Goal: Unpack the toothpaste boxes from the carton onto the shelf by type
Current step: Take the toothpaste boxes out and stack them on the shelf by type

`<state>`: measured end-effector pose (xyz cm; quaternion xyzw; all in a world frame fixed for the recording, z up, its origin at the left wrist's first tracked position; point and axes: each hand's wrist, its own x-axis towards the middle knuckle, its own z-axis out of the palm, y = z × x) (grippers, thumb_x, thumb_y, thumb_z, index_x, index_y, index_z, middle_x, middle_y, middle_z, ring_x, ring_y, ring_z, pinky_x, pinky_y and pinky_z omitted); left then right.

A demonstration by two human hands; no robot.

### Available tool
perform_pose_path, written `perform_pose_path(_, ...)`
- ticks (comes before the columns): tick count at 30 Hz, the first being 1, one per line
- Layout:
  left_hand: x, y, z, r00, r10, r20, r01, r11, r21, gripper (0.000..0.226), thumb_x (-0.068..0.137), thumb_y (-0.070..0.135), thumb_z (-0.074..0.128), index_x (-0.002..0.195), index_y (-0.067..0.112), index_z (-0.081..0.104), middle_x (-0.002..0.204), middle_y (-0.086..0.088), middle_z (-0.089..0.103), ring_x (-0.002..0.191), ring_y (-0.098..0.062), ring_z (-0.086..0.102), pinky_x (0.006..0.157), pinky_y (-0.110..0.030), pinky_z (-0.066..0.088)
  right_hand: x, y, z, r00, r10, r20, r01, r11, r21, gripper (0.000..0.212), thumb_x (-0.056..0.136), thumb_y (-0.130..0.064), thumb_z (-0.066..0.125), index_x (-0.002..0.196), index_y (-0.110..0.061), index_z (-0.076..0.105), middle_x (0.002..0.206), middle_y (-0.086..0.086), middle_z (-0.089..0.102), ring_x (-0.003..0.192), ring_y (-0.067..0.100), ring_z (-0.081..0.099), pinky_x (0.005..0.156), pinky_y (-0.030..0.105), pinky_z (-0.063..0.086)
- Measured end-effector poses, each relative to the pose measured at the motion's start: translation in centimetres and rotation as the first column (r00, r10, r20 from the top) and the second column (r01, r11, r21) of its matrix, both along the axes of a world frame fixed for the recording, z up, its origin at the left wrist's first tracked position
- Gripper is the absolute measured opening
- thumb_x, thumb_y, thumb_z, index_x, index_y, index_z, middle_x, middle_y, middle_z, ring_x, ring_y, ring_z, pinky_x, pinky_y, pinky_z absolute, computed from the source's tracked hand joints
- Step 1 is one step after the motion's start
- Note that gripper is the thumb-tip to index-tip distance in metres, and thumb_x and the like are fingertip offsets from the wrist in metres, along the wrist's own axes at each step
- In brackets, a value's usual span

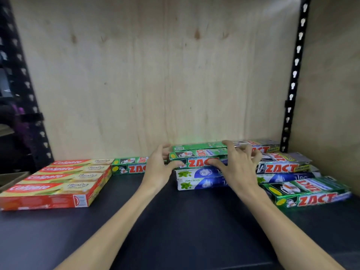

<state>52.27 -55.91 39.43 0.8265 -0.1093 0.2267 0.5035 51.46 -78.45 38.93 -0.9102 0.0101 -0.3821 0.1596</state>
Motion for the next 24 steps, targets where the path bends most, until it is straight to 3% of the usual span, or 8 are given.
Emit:
perform_pose_path(3,-0.9,2.7,1.0,0.999,0.011,-0.034,-0.008,0.995,0.096,0.066,0.081,0.024,0.083,0.138,0.025,0.049,0.102,0.019,0.059,0.104,-0.008,0.059,0.094,-0.027,0.048,-0.3,1.0,0.1,0.999,0.04,0.005,-0.04,0.999,0.031,0.073,0.077,-0.074,0.063,0.131,-0.025,0.055,0.098,0.004,0.071,0.116,0.028,0.043,0.098,0.046,0.019)
perform_pose_path(9,-3.5,12.0,2.9,0.993,0.052,-0.105,-0.009,0.926,0.378,0.061,0.076,0.037,0.086,0.13,0.032,0.058,0.105,0.014,0.059,0.103,-0.009,0.058,0.082,-0.021,0.044,-1.6,6.4,0.6,0.971,0.231,-0.053,-0.229,0.973,0.038,0.077,0.066,-0.082,0.061,0.126,-0.033,0.063,0.1,-0.003,0.072,0.114,0.026,0.046,0.09,0.039,0.015)
perform_pose_path(13,-4.7,17.1,4.3,0.985,0.108,-0.131,-0.029,0.866,0.498,0.059,0.07,0.041,0.089,0.124,0.03,0.066,0.105,0.012,0.065,0.103,-0.01,0.058,0.087,-0.019,0.045,-1.6,10.1,1.5,0.932,0.349,-0.096,-0.325,0.924,0.2,0.074,0.054,-0.081,0.072,0.116,-0.04,0.069,0.083,-0.006,0.07,0.109,0.022,0.057,0.077,0.034,0.011)
perform_pose_path(15,-5.0,18.8,4.5,0.971,0.132,-0.197,-0.015,0.864,0.503,0.055,0.07,0.04,0.089,0.12,0.031,0.069,0.106,0.012,0.065,0.097,-0.009,0.061,0.085,-0.023,0.048,-1.2,11.4,1.9,0.878,0.423,-0.223,-0.352,0.887,0.297,0.077,0.051,-0.079,0.076,0.114,-0.035,0.069,0.074,-0.01,0.068,0.103,0.016,0.06,0.079,0.037,0.015)
perform_pose_path(18,-5.3,20.1,4.3,0.934,0.102,-0.343,0.051,0.911,0.41,0.056,0.067,0.039,0.092,0.118,0.03,0.071,0.108,0.01,0.063,0.076,-0.006,0.062,0.07,-0.021,0.049,-0.7,12.7,1.5,0.806,0.468,-0.363,-0.356,0.872,0.335,0.08,0.052,-0.072,0.083,0.113,-0.021,0.069,0.082,-0.003,0.074,0.102,0.014,0.061,0.086,0.041,0.02)
perform_pose_path(21,-5.1,20.0,3.9,0.94,0.111,-0.322,0.057,0.882,0.468,0.051,0.069,0.042,0.09,0.116,0.031,0.073,0.112,0.016,0.062,0.093,0.0,0.058,0.082,-0.024,0.044,-0.7,13.0,1.1,0.833,0.456,-0.312,-0.348,0.872,0.344,0.076,0.055,-0.066,0.085,0.113,-0.02,0.07,0.083,-0.003,0.075,0.1,0.01,0.059,0.081,0.038,0.018)
perform_pose_path(23,-4.8,19.4,3.9,0.944,0.11,-0.312,0.068,0.859,0.507,0.05,0.074,0.04,0.087,0.119,0.027,0.071,0.113,0.015,0.061,0.082,0.003,0.054,0.08,-0.022,0.044,-0.5,12.8,1.0,0.853,0.436,-0.288,-0.356,0.889,0.289,0.075,0.054,-0.067,0.084,0.113,-0.024,0.07,0.079,-0.008,0.073,0.101,0.01,0.058,0.079,0.037,0.017)
perform_pose_path(24,-4.5,19.1,3.8,0.942,0.107,-0.317,0.077,0.853,0.516,0.05,0.075,0.039,0.087,0.12,0.024,0.07,0.115,0.012,0.062,0.073,-0.003,0.061,0.076,-0.024,0.049,-0.3,12.7,0.9,0.866,0.416,-0.279,-0.358,0.903,0.236,0.072,0.053,-0.069,0.083,0.109,-0.025,0.07,0.077,-0.01,0.072,0.1,0.01,0.057,0.077,0.037,0.015)
